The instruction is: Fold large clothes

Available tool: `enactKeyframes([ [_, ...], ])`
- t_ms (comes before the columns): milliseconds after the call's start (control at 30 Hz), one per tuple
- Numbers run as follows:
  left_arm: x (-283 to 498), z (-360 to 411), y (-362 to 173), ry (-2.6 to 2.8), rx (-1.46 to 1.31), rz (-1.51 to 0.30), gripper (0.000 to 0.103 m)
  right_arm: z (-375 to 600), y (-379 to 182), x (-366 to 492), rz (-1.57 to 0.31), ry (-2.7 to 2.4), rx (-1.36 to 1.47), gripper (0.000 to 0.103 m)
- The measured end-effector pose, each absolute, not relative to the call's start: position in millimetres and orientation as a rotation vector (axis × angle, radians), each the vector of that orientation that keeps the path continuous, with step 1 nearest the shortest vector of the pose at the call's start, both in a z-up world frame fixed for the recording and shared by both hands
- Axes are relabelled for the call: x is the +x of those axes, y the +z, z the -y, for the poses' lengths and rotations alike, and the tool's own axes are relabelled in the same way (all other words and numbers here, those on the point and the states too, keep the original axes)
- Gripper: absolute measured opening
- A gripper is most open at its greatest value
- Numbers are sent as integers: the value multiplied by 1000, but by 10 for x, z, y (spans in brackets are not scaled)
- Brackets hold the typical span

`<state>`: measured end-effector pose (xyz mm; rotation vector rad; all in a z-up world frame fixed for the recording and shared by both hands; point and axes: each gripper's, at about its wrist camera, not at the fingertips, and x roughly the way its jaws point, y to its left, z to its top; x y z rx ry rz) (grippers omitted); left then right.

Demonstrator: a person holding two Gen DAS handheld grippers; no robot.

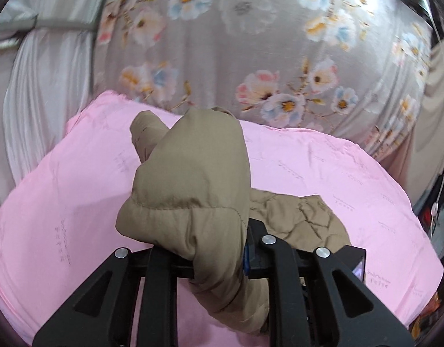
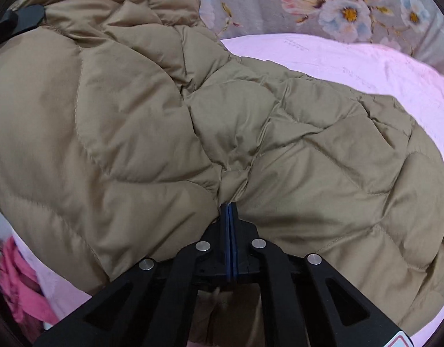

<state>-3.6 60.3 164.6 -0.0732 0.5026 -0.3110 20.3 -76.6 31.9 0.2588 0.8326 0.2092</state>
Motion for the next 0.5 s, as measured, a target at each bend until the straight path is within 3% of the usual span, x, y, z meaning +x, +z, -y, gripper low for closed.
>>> enactKeyframes([
  [200, -111, 135, 1817, -411, 34, -484, 19, 1502, 566, -230, -755, 76, 324, 7],
  [500, 73, 1207, 1401, -516, 153, -622, 19, 2408, 401, -705, -743, -121, 408, 7],
])
